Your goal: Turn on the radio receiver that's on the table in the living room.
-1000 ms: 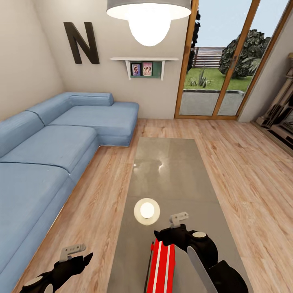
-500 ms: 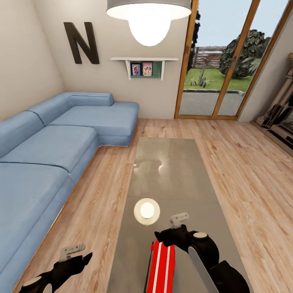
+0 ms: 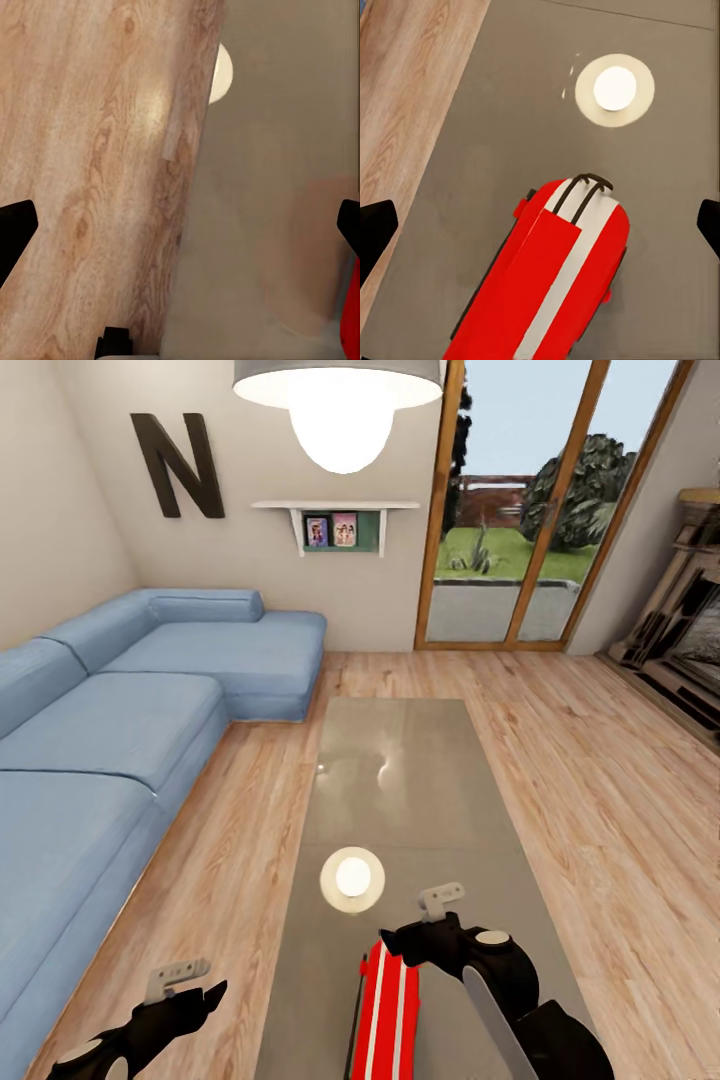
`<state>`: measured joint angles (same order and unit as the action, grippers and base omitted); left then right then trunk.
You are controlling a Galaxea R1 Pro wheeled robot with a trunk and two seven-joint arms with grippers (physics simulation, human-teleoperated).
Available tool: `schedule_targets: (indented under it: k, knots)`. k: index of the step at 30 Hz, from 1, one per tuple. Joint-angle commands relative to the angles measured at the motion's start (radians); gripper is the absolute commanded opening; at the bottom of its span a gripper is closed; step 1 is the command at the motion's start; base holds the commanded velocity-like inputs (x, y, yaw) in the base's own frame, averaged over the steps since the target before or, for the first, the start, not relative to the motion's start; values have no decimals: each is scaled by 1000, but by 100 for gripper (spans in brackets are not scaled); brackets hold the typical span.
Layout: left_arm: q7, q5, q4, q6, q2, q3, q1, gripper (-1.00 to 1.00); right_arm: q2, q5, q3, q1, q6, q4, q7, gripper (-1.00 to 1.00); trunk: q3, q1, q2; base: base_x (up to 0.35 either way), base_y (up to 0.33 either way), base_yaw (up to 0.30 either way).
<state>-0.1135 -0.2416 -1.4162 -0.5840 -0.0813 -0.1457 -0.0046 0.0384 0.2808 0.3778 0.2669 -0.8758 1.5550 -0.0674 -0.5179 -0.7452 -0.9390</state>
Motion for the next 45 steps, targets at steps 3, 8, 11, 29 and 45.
schedule_targets:
  k: [3, 8, 11, 29, 45]
  knots:
    - [0, 0, 0, 0, 0, 0, 0, 100, 0, 0, 0, 0, 0, 0, 0, 100, 0, 0, 0, 0, 0, -44]
    - [0, 0, 0, 0, 0, 0, 0, 100, 0, 1, 0, 0, 0, 0, 0, 100, 0, 0, 0, 0, 0, 10]
    - [0, 1, 0, 0, 0, 0, 0, 100, 0, 1, 0, 0, 0, 0, 1, 100, 0, 0, 0, 0, 0, 162]
    - [0, 0, 0, 0, 0, 0, 0, 100, 0, 1, -2, 0, 0, 0, 1, 100, 0, 0, 0, 0, 0, 98]
    - [0, 0, 0, 0, 0, 0, 0, 100, 0, 1, -2, 0, 0, 0, 1, 100, 0, 0, 0, 0, 0, 0]
